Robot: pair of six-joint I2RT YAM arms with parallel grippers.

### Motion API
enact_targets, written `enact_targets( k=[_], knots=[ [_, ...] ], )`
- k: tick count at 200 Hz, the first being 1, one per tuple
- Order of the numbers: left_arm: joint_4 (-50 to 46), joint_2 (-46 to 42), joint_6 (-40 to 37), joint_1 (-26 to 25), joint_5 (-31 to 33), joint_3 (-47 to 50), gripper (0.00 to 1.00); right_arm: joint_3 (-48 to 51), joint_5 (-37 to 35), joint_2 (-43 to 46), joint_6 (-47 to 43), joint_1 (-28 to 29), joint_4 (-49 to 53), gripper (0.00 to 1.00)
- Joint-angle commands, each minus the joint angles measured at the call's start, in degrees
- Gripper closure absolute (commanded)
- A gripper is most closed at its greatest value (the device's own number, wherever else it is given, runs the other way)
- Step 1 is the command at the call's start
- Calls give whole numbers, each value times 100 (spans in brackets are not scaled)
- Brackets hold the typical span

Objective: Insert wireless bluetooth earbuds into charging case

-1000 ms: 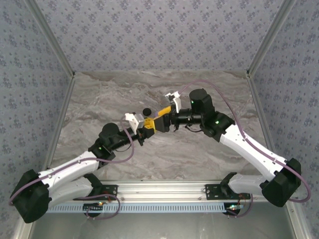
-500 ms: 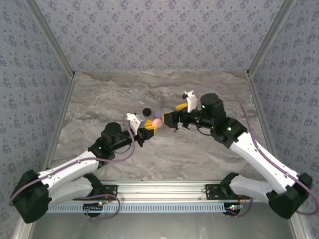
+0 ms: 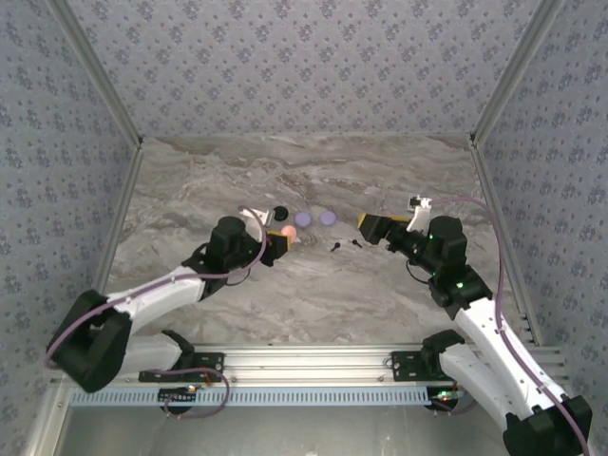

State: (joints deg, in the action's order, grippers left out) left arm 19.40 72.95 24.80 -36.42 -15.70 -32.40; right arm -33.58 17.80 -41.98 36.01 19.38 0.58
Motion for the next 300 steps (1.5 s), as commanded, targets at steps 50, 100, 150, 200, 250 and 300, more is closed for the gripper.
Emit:
enact_targets(
  k=[50, 100, 150, 200, 250, 300],
  knots=[
    [-450, 1469, 733, 27, -319, -1035, 100, -80, 138, 84, 55, -48, 232, 0],
    [-917, 2403, 1053, 52, -505, -1624, 100, -113, 109, 62, -189, -70, 439, 0],
    [-931, 2833, 1209, 92, -603, -1766, 92, -173, 127, -3, -252, -80, 553, 0],
    [-1050, 2980, 1128, 156, -505, -1778, 71, -268, 118, -42, -277, -78, 622, 0],
    [-1477, 2813, 894, 176, -118, -1801, 57, -623, 49, -271, -387, -76, 1078, 0],
    [-1725, 2101, 600, 203, 269, -1703, 44, -1400, -225, -959, -1071, 47, 2056, 0]
  ],
)
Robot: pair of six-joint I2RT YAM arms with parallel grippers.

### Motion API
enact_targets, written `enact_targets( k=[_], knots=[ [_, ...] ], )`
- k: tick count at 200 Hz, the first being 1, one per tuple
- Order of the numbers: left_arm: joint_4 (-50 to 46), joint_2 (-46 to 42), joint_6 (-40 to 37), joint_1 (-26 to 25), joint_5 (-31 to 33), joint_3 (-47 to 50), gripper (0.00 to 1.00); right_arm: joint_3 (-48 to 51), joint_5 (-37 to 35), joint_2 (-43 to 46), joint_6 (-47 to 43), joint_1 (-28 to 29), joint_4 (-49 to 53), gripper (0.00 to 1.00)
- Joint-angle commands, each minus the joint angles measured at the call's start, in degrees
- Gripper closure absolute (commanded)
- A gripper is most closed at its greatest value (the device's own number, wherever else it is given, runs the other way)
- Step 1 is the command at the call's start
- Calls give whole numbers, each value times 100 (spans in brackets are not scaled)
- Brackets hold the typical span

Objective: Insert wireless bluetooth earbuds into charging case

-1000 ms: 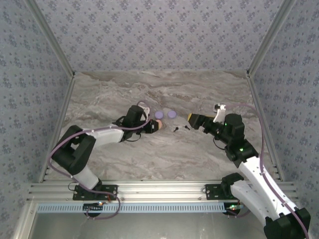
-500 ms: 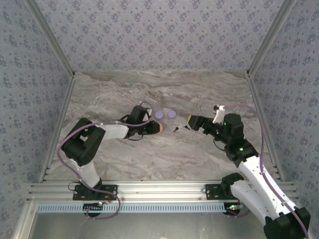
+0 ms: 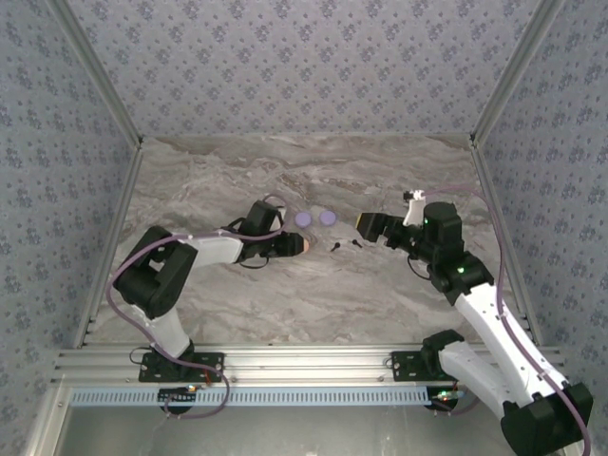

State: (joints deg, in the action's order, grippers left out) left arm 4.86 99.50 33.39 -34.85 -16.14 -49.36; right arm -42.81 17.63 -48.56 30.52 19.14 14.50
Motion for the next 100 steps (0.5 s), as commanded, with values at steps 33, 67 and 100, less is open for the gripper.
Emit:
enact_targets(
  k=[33, 67, 100],
  knots=[
    [-372, -1425, -309, 289, 628, 251, 36, -1212, -209, -1202, -1428, 296, 1137, 0],
    [-390, -2385, -60, 891, 824, 735, 27, -2166, -256, -2480, -2647, 654, 1377, 0],
    [-498, -3287, 172, 1525, 1063, 1262, 17, -3397, -265, -4012, -3745, 907, 1682, 0]
  ],
)
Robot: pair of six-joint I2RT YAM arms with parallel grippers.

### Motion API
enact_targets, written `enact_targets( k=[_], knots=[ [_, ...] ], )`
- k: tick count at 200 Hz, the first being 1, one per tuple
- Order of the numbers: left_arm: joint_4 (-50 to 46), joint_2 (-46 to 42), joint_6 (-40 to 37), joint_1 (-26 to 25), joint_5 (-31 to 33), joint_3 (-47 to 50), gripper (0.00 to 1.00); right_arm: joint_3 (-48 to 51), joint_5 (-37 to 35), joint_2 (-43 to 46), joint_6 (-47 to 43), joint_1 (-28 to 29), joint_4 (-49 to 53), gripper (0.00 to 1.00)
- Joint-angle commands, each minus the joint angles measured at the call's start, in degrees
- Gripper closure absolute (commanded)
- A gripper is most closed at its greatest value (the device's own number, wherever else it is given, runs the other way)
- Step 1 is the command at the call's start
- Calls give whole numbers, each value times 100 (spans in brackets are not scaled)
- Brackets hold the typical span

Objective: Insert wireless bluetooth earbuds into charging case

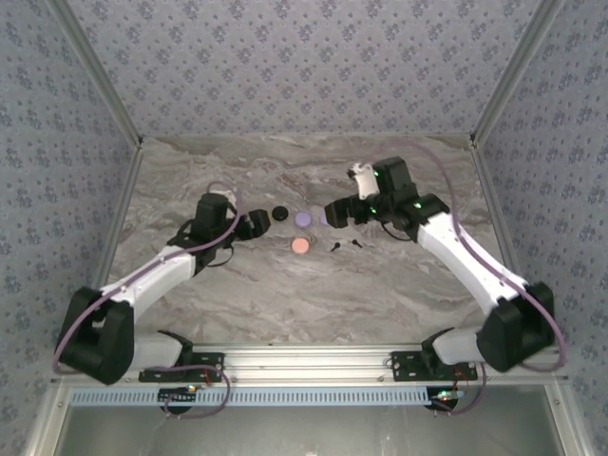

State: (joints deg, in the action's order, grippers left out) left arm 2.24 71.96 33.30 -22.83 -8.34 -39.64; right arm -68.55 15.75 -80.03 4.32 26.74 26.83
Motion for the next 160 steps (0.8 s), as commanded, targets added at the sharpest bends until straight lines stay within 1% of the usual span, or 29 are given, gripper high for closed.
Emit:
enact_targets(
  k=[1, 20, 33, 54, 66, 88, 124, 160],
  knots=[
    [-243, -565, 192, 336, 295, 299, 17, -860, -79, -935, -1125, 151, 461, 0],
    [-376, -1023, 280, 618, 411, 535, 12, -2083, -152, -2110, -954, 302, 1243, 5],
    [-484, -1294, 299, 766, 469, 663, 9, -2811, -299, -2799, -740, 481, 1694, 6],
    [-638, -1628, 291, 981, 543, 846, 6, -3701, -841, -3686, -474, 851, 2014, 6],
    [-701, -1780, 277, 1093, 542, 928, 6, -4117, -1090, -4136, -137, 982, 2126, 6],
    [-784, -1990, 266, 1237, 518, 1026, 4, -4792, -1328, -4754, 131, 1143, 2277, 8],
    [-830, -2164, 272, 1351, 459, 1129, 3, -5680, -1537, -5529, 295, 1369, 2551, 11],
    [-797, -2202, 317, 1385, 403, 1187, 3, -6218, -1776, -6041, 411, 1461, 2680, 14]
  ],
)
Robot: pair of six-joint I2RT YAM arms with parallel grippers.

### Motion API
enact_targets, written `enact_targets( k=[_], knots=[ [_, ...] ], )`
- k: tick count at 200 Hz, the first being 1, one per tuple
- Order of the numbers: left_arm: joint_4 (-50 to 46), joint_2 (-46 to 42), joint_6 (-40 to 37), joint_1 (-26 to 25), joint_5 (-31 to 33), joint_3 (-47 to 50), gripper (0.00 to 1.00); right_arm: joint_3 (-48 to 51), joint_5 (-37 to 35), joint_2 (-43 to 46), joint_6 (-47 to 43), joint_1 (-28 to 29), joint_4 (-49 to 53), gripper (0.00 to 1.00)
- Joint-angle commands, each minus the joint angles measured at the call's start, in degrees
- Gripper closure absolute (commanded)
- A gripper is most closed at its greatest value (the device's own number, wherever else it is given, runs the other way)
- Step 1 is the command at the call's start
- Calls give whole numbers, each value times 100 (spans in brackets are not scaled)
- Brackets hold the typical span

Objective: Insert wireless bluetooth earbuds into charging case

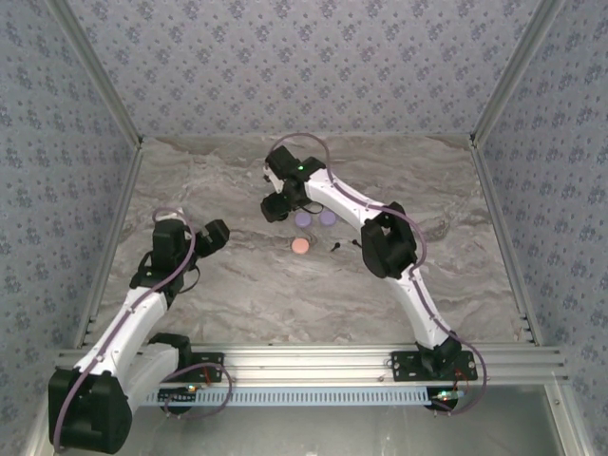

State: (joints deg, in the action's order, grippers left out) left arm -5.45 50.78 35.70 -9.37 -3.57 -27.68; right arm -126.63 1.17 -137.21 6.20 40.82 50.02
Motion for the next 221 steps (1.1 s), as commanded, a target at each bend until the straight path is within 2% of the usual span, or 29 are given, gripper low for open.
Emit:
enact_targets(
  k=[1, 77, 123, 221],
  knots=[
    [-27, -81, 77, 40, -73, -4, 3, -426, -327, -328, 228, 51, 360, 14],
    [0, -76, 102, 44, -83, 35, 3, -1203, -616, -1104, 251, 148, 356, 22],
    [-7, -61, 60, 55, -36, 44, 3, -1329, -712, -1290, 216, 216, 316, 27],
    [0, -37, 51, 75, -23, 45, 2, -1396, -789, -1476, 216, 282, 356, 45]
  ],
)
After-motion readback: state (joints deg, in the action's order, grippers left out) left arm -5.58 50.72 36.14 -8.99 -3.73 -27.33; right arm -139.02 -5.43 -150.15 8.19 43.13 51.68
